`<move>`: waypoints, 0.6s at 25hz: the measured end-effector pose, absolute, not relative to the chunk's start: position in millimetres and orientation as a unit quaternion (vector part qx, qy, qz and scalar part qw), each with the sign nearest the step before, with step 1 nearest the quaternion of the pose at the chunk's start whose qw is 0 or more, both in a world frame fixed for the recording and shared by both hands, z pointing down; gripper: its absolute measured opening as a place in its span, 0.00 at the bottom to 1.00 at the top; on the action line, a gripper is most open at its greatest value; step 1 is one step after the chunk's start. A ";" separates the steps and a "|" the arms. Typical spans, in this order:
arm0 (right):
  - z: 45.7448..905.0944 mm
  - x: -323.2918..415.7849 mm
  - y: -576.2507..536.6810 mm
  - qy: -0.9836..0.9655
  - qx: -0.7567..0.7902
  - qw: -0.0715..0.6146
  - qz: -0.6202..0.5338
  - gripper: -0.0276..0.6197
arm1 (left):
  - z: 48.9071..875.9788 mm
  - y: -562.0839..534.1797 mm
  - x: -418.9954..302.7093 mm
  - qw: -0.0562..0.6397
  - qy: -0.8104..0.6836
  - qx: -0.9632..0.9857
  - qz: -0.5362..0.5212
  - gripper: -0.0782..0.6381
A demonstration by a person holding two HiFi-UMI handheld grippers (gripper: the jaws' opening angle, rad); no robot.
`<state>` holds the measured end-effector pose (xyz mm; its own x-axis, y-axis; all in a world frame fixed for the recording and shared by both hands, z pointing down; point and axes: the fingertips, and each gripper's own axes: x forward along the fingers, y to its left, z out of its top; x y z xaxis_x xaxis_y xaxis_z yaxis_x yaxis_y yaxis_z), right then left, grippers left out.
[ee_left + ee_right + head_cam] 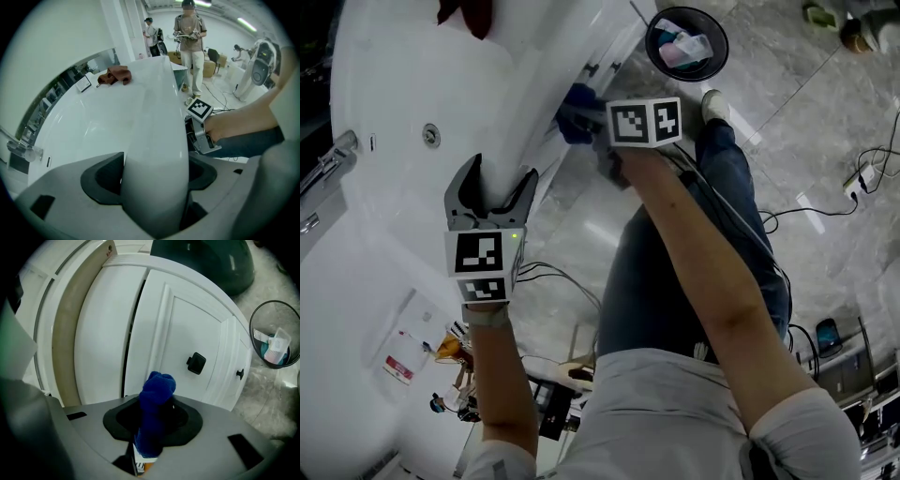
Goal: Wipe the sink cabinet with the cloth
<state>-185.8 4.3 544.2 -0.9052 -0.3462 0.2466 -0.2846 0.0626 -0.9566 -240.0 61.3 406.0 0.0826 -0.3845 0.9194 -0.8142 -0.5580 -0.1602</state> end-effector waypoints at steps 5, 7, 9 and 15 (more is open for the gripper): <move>524.9 -168.0 -4.6 0.744 -0.227 0.029 -0.628 0.19 | 406.9 60.2 -240.7 0.203 -0.423 0.711 0.524 0.58; 510.8 -157.9 -11.1 0.759 -0.231 0.017 -0.608 0.19 | 406.8 60.4 -242.0 0.203 -0.421 0.712 0.524 0.58; 496.2 -145.7 -16.2 0.774 -0.235 0.001 -0.587 0.19 | 408.2 60.4 -241.7 0.203 -0.421 0.713 0.523 0.58; 450.9 -116.4 -10.9 0.821 -0.230 -0.066 -0.518 0.19 | 392.4 58.5 -233.6 0.179 -0.445 0.728 0.490 0.57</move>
<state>-116.4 -10.9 450.9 -0.8856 -0.3094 0.3465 -0.4460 0.3580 -0.8203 -233.6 58.5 392.4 0.1236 -0.4734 0.8721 -0.8232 -0.5397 -0.1763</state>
